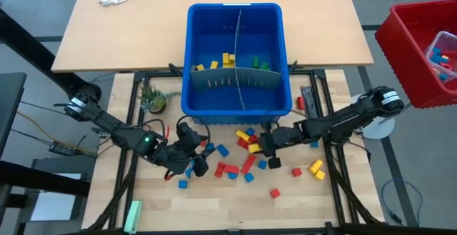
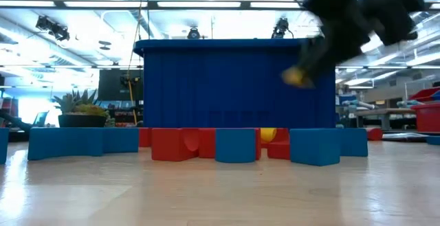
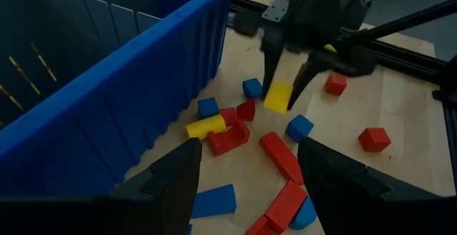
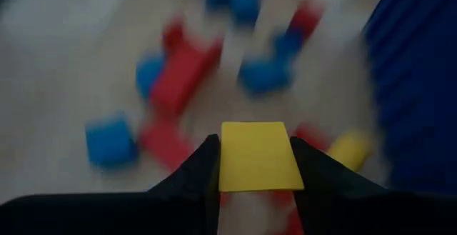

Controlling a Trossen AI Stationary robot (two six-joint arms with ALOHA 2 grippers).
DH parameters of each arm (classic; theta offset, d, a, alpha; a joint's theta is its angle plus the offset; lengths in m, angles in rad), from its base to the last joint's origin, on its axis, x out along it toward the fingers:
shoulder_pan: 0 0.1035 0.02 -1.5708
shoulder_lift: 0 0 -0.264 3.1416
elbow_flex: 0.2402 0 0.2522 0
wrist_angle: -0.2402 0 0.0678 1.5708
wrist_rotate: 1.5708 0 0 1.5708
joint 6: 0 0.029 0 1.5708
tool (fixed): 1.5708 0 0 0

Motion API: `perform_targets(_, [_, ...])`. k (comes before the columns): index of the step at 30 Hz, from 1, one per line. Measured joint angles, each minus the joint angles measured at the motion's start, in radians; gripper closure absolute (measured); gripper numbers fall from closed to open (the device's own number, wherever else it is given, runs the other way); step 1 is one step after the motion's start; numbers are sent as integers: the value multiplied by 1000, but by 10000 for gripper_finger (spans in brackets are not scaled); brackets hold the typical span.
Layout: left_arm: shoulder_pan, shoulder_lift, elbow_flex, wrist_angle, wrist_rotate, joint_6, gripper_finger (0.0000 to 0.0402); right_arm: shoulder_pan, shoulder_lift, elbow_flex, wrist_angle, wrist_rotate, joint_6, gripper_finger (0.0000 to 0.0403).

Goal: Sort blocks
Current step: Put the yellow block with the other yellow blocks into the blue bin

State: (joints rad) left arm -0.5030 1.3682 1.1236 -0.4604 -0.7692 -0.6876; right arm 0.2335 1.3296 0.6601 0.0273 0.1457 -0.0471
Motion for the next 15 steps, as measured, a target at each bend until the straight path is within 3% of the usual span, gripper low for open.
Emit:
perform_targets(8, [0, 5, 0, 14, -15, 27, 159, -91, -11, 307, 9, 196, -32, 279])
perform_targets(15, [0, 6, 0, 43, -14, 33, 159, -316, 105, 536, 10, 207, -126, 277])
